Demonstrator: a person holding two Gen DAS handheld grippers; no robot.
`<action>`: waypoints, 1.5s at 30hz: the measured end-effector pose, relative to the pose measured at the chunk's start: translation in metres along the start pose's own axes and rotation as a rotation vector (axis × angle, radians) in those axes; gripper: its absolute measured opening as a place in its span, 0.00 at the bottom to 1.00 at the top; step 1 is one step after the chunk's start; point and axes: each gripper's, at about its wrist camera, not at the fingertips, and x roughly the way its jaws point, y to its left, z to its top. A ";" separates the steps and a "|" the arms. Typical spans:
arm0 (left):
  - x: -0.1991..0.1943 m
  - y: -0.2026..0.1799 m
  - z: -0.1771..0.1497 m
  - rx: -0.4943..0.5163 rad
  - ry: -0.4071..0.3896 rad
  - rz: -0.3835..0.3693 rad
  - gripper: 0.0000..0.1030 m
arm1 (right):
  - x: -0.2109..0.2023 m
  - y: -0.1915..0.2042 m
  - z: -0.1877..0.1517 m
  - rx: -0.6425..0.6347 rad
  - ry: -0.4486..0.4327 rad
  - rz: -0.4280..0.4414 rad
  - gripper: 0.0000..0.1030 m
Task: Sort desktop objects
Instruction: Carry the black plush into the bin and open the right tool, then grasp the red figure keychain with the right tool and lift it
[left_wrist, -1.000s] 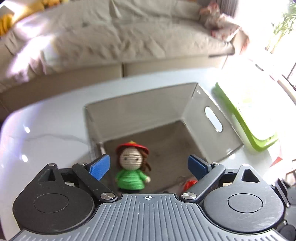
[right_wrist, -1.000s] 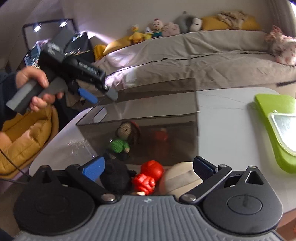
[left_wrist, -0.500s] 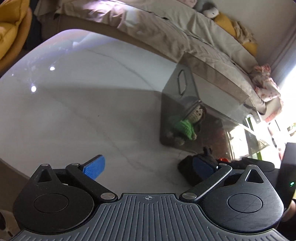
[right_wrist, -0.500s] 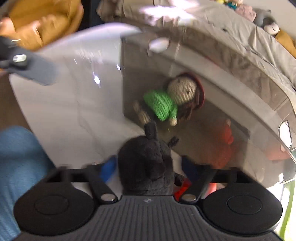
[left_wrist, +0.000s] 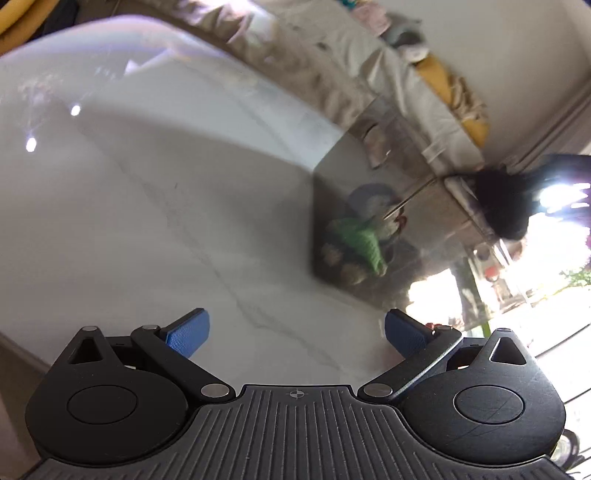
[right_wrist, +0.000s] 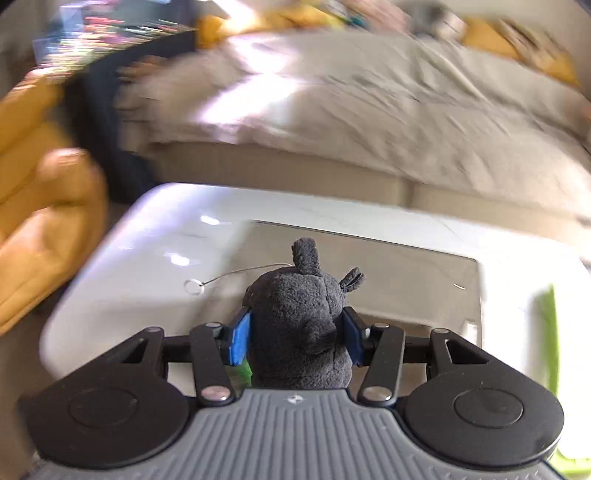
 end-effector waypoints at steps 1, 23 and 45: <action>-0.001 -0.001 -0.001 0.007 -0.006 0.011 1.00 | 0.024 -0.008 0.003 0.040 0.064 -0.033 0.52; 0.002 -0.015 -0.006 0.014 -0.024 0.038 1.00 | 0.106 -0.008 -0.010 0.121 0.297 -0.074 0.57; 0.018 -0.050 -0.013 0.219 0.067 0.233 1.00 | 0.005 -0.016 -0.123 0.161 0.256 -0.052 0.52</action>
